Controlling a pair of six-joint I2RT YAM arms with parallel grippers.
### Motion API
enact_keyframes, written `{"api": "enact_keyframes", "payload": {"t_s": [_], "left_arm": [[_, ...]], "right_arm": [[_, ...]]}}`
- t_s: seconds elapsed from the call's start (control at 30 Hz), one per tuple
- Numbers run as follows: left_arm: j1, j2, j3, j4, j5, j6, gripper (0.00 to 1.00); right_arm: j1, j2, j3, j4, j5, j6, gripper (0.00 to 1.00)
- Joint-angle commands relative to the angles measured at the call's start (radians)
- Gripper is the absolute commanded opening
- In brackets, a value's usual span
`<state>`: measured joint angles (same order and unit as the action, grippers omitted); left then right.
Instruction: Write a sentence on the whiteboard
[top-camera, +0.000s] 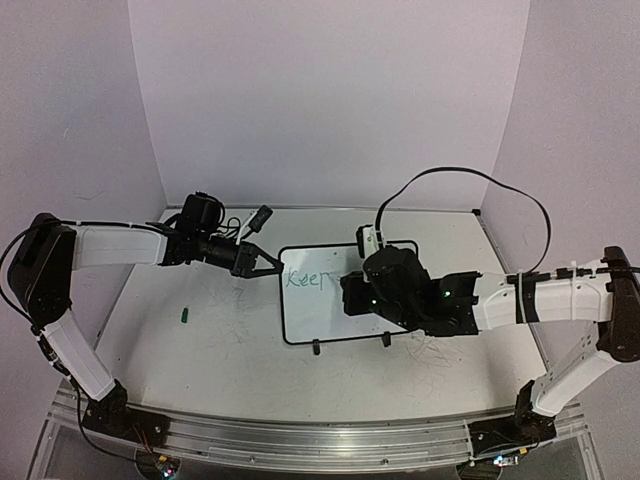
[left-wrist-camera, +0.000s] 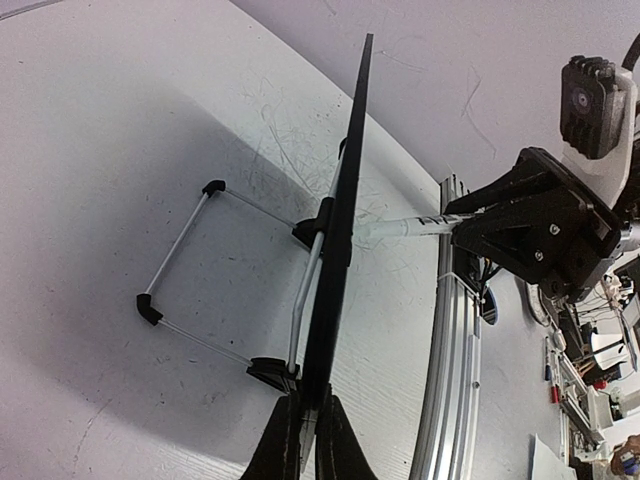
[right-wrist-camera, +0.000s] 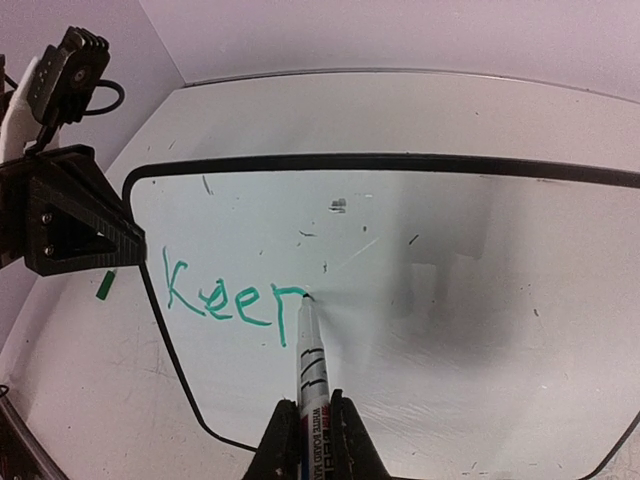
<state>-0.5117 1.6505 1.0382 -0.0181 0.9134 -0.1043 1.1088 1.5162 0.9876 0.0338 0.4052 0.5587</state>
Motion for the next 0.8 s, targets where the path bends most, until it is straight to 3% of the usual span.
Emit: {"api": "enact_keyframes", "payload": {"t_s": [0.0,0.77], "left_arm": [[0.002,-0.043,0.002,-0.015,0.034,-0.007,0.0],[0.002,-0.047,0.001,-0.015,0.035,-0.006,0.0]], "right_arm": [[-0.004,-0.021,-0.014,-0.014,0.004,0.02,0.0],[-0.003,0.052,0.037,0.028,-0.033,-0.006,0.0]]}}
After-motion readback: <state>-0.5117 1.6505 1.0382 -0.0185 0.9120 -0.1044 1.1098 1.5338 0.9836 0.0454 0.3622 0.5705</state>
